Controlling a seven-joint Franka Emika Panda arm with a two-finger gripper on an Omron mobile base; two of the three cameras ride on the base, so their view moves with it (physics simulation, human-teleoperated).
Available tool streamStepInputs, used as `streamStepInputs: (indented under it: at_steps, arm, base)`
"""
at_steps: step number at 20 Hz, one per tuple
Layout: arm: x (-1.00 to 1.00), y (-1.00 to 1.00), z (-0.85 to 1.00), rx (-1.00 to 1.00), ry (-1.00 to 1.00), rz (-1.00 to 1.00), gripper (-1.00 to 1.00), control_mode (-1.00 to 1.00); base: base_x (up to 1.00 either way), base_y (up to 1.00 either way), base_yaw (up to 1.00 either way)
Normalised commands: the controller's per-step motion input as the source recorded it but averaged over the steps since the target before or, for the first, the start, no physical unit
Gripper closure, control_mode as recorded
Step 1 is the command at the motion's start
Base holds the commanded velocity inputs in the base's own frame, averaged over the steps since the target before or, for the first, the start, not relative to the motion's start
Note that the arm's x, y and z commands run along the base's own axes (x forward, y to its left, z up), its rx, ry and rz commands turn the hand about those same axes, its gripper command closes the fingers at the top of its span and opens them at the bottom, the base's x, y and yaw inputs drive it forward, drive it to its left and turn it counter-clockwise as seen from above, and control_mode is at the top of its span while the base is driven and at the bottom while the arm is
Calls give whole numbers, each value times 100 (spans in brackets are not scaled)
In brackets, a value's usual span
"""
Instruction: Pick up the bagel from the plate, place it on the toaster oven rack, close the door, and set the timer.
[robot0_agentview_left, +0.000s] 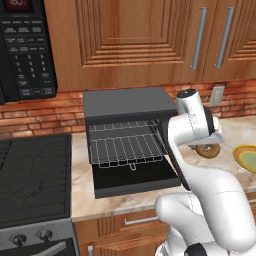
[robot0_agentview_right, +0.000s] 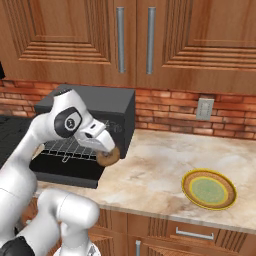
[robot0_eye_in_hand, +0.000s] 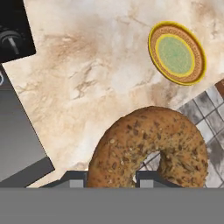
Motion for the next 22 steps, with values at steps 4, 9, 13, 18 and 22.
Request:
streamStepInputs:
  at_steps: [4,9,13,18,22]
  arm:
    - [25,100,4,0,12,1,100,-100]
    - [28,93,3,0,8,3,100,-100]
    - [24,83,0,0,3,6,100,-100]
    - [38,67,0,0,3,9,100,-100]
    - [42,51,-4,0,1,9,100,-100]
  base:
    - [0,0,0]
    - [0,0,0]
    - [0,0,0]
    - [0,0,0]
    - [0,0,0]
